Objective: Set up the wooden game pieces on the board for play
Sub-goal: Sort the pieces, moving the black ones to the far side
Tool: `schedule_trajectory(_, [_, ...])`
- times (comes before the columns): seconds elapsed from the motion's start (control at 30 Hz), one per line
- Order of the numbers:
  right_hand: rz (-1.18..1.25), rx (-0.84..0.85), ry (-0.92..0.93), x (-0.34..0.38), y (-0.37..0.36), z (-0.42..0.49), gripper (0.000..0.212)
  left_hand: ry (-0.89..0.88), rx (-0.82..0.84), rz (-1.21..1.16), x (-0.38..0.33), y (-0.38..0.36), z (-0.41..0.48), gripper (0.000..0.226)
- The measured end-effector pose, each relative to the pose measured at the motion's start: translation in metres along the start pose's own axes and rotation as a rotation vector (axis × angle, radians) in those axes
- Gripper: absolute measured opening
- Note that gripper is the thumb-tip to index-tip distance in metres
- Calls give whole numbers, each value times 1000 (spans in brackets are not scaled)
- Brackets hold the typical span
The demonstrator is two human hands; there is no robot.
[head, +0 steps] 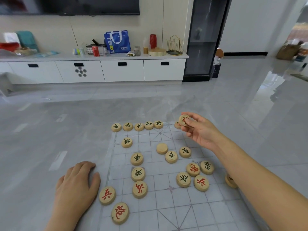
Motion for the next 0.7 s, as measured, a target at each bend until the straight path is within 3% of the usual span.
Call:
schedule_trajectory(0.1, [-73, -11, 26, 4, 4, -13, 21, -4, -8, 1, -1, 2, 1, 28])
schedule_trajectory(0.23, [-403, 70, 80, 5, 4, -50, 12, -10, 13, 30, 0, 2, 2, 32])
schedule_trajectory(0.43, [-649, 46, 154, 4, 40, -109, 18, -5, 24, 46, -3, 5, -1, 37])
schedule_trajectory(0.53, [-790, 49, 71, -3, 57, -126, 12, -14, 30, 49, -4, 6, 0, 47])
schedule_trajectory(0.7, [-1001, 221, -72, -18, 55, -138, 7, -11, 16, 49, -5, 5, 1, 33])
Point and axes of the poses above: each hand's wrist, its own z-axis towards the middle knuckle, its own y-axis out of the back of the hand, x = y × z, the point moved 1 cm from there along z, towards the middle knuckle
